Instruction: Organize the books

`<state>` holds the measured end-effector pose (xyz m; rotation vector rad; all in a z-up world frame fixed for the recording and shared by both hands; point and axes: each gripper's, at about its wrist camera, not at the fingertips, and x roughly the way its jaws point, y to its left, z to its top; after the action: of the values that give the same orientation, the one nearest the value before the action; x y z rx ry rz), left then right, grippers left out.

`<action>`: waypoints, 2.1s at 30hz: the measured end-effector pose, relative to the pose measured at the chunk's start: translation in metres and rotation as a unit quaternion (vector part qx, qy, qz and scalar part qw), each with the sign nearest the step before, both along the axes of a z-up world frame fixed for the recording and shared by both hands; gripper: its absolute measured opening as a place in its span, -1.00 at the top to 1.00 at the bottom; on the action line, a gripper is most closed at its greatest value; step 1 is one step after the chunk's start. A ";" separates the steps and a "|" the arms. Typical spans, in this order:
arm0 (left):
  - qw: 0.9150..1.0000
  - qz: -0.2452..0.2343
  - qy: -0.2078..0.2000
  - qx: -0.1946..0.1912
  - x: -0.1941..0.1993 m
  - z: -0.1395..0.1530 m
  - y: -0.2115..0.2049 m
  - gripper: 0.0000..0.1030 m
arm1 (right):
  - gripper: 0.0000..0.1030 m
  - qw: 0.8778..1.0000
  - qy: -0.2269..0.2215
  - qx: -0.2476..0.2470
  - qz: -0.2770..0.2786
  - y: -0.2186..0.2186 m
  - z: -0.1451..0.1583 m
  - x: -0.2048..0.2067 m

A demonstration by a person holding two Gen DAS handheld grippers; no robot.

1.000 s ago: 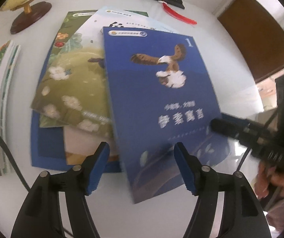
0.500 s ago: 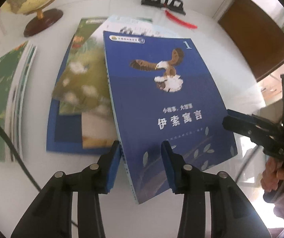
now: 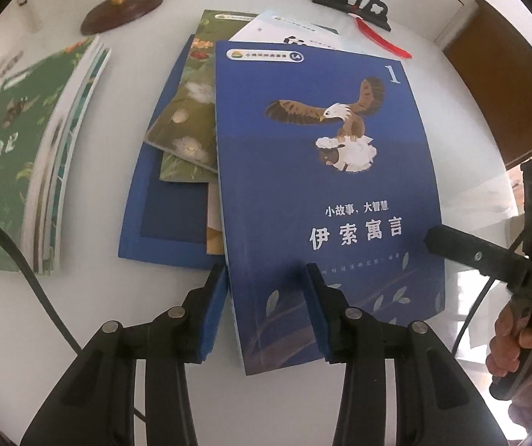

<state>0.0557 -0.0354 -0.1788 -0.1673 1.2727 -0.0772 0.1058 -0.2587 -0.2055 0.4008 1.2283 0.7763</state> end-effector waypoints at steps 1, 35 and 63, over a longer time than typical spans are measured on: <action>1.000 0.002 0.000 -0.002 0.001 0.000 -0.001 0.24 | 0.13 1.000 0.006 0.011 -0.006 -0.001 -0.003 0.000; 0.985 0.048 -0.105 -0.131 -0.008 0.069 0.051 0.26 | 0.66 0.947 -0.277 -0.138 0.088 0.066 0.113 -0.056; 0.981 0.090 -0.137 -0.107 -0.018 0.084 0.264 0.26 | 0.66 0.938 -0.290 -0.139 0.131 0.288 0.125 -0.053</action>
<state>0.0379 0.2282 -0.0952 -0.4427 0.9674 -0.0785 0.0532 0.0292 -0.0807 -0.2254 0.8176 0.8532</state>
